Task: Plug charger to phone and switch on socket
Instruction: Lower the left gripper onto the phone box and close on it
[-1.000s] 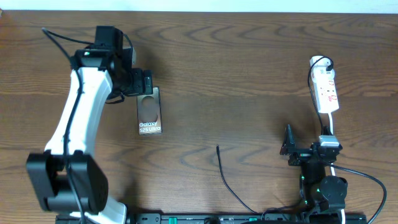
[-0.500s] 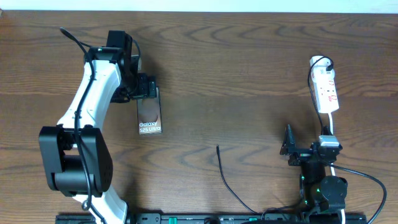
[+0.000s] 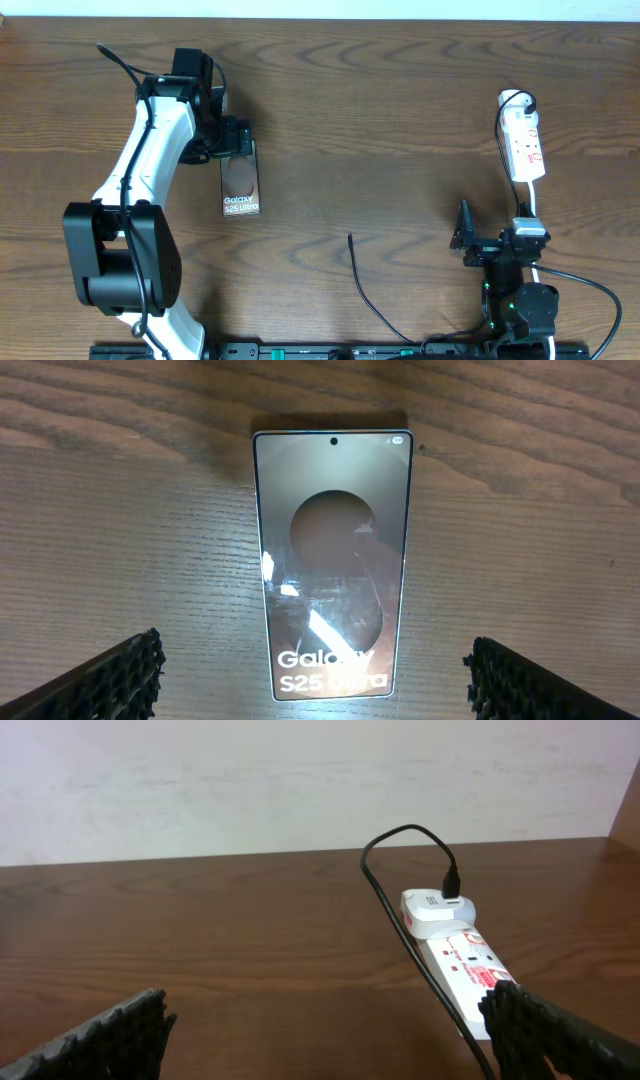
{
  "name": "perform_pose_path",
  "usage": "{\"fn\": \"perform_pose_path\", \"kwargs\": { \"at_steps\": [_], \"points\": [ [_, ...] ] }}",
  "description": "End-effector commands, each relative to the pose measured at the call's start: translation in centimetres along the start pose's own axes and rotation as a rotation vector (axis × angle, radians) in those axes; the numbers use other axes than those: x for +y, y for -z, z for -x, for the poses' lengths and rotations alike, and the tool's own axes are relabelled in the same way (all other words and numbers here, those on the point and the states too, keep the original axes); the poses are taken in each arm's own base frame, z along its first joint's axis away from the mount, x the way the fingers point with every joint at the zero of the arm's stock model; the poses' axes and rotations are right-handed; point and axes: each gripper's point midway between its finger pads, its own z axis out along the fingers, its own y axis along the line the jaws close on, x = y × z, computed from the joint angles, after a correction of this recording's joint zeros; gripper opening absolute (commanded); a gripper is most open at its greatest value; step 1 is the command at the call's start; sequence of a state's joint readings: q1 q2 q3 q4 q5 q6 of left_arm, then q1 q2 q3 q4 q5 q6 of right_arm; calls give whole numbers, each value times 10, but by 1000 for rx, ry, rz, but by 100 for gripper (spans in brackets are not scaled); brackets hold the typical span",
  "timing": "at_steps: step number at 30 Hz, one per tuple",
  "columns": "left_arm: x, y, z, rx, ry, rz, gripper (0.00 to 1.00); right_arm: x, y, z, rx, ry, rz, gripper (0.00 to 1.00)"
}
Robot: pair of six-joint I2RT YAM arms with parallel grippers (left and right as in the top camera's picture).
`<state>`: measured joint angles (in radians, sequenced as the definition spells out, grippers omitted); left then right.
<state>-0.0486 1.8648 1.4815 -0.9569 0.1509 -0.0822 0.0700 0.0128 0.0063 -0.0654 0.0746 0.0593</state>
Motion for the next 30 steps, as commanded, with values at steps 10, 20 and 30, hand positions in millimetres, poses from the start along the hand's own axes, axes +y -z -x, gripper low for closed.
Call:
{"fn": "perform_pose_path", "kwargs": {
  "at_steps": [10, 20, 30],
  "points": [
    [7, -16, -7, -8, -13, 181, 96, 2, 0, -1, 4, 13, 11, 99],
    [5, -23, -10, -7, 2, 170, 96, 2, 0, -1, 4, 13, 11, 99],
    [-11, -32, -11, 0, 2, 79, 96, 2, 0, -1, 4, 13, 11, 99]
  ]
}}
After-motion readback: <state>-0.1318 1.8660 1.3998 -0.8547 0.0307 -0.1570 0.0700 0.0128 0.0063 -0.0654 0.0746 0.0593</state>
